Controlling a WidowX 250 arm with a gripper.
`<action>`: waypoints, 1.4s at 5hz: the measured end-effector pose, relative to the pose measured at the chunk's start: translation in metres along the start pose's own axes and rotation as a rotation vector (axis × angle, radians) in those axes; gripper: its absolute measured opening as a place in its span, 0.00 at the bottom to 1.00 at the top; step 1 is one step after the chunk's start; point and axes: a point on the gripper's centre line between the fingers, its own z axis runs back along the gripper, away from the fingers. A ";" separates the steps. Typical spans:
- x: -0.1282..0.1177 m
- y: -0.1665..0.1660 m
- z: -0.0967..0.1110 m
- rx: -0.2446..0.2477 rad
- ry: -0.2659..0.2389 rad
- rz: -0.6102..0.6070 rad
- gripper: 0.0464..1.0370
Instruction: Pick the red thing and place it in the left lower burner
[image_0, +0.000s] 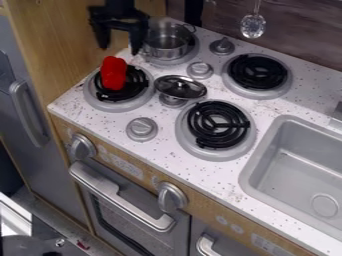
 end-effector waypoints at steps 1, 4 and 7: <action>0.000 0.016 -0.018 0.069 0.048 0.093 0.96; -0.004 0.008 -0.046 0.084 0.118 0.246 0.96; -0.006 -0.017 -0.065 0.052 0.161 0.283 0.93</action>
